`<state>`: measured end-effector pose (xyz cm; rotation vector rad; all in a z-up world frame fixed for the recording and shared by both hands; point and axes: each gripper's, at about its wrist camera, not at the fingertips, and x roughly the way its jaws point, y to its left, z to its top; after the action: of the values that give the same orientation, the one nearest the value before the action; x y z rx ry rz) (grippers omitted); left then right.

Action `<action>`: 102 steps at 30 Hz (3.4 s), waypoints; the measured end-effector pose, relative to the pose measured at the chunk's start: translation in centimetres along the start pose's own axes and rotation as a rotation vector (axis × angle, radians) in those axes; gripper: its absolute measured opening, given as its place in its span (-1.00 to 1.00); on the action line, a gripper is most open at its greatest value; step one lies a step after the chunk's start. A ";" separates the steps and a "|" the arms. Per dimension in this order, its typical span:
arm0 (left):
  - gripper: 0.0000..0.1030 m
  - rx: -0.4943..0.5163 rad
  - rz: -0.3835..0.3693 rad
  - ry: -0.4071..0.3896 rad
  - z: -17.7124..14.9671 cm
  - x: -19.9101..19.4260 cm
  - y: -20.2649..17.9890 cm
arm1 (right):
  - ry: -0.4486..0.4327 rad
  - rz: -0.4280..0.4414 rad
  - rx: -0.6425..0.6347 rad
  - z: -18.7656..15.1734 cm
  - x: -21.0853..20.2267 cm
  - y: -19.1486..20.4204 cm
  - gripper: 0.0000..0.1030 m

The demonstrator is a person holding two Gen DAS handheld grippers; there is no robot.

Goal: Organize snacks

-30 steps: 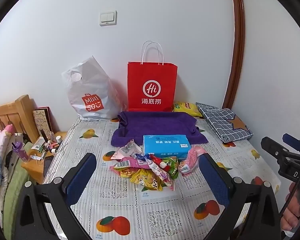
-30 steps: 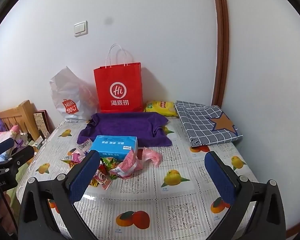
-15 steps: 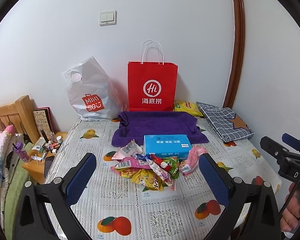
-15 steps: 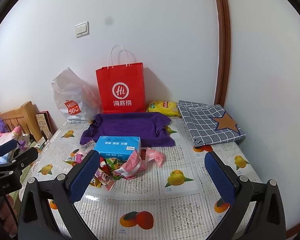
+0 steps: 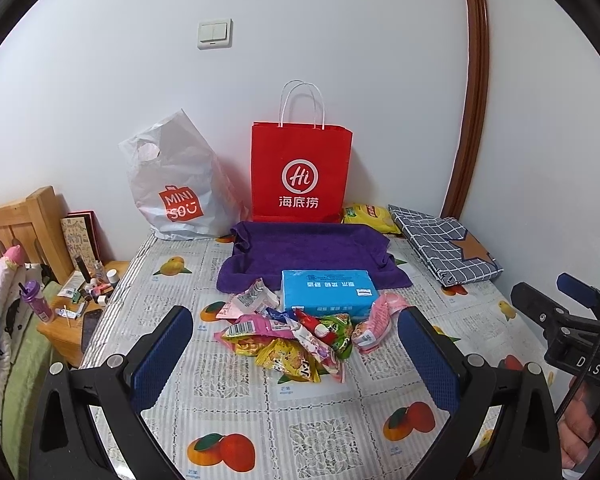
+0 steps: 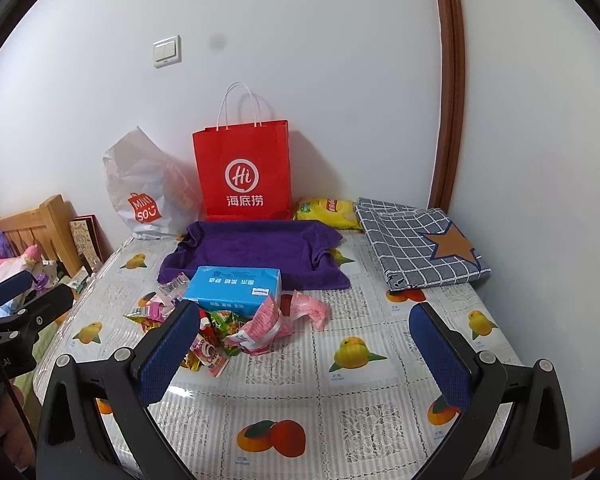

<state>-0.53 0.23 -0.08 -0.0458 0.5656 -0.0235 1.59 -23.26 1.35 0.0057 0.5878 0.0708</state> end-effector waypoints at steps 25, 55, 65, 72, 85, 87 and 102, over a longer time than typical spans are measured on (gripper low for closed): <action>1.00 0.009 -0.007 -0.006 0.3 -0.2 -0.3 | 0.004 0.006 0.012 -0.2 0.3 -0.2 1.00; 1.00 0.023 -0.012 -0.001 0.1 0.6 -1.0 | 0.031 -0.001 0.013 -0.7 1.3 -0.8 1.00; 1.00 0.034 -0.009 -0.007 0.2 1.6 -0.9 | 0.012 -0.027 0.019 -0.4 2.1 -0.4 1.00; 1.00 -0.009 -0.011 0.031 0.2 4.3 0.7 | 0.004 -0.031 0.000 -0.5 4.1 -0.2 1.00; 0.99 -0.026 0.051 0.108 -1.2 11.4 4.0 | 0.088 -0.062 0.027 -1.9 12.3 -2.1 0.99; 0.99 -0.040 0.052 0.138 -1.6 12.7 4.7 | 0.128 -0.076 0.037 -2.3 13.9 -2.6 0.99; 0.92 -0.094 0.041 0.267 -1.7 19.5 7.7 | 0.312 0.029 0.058 -2.9 24.9 -3.4 0.58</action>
<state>15.10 7.17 -12.36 -0.1238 0.8341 0.0380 20.92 -25.03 -14.94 0.0602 0.9012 0.0830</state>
